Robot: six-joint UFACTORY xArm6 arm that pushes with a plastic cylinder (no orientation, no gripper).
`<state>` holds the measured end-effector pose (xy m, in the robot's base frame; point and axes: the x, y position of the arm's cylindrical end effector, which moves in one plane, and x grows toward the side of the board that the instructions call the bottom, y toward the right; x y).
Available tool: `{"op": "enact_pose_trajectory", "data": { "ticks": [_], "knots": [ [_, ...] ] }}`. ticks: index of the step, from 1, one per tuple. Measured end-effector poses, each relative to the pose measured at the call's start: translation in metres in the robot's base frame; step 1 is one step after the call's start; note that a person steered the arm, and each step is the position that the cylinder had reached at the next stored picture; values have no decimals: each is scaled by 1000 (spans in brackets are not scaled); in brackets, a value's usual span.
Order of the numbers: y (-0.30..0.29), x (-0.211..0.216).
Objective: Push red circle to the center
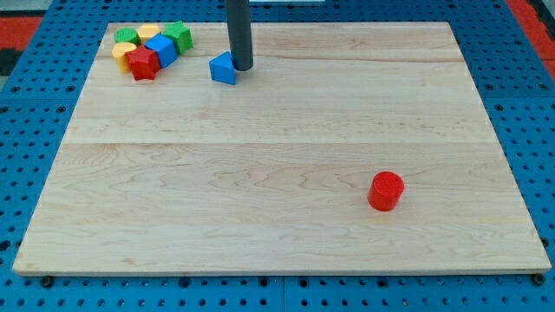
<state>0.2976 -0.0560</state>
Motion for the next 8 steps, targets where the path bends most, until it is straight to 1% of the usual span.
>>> {"op": "enact_pose_trajectory", "data": {
  "ticks": [1, 2, 3, 4, 5, 6, 7, 8],
  "knots": [
    [2, 22],
    [-61, 12],
    [-67, -17],
    [2, 17],
    [83, 97],
    [169, 149],
    [239, 209],
    [223, 250]
  ]
}}
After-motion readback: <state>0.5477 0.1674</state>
